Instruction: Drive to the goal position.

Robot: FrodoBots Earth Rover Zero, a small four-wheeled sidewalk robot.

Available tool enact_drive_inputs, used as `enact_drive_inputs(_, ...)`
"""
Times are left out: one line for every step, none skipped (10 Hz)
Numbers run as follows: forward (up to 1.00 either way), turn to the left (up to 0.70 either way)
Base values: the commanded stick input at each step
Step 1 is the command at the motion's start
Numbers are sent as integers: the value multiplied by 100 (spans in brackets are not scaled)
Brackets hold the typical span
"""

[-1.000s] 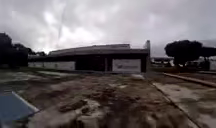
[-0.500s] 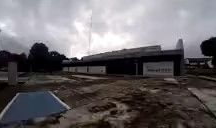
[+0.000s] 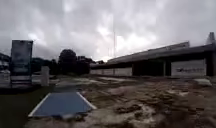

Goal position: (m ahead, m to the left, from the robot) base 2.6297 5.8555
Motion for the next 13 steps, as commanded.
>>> enact_drive_inputs(0,70)
enact_drive_inputs(0,70)
enact_drive_inputs(0,70)
enact_drive_inputs(0,63)
enact_drive_inputs(0,13)
enact_drive_inputs(0,0)
enact_drive_inputs(0,0)
enact_drive_inputs(0,0)
enact_drive_inputs(0,0)
enact_drive_inputs(0,0)
enact_drive_inputs(0,0)
enact_drive_inputs(0,0)
enact_drive_inputs(0,0)
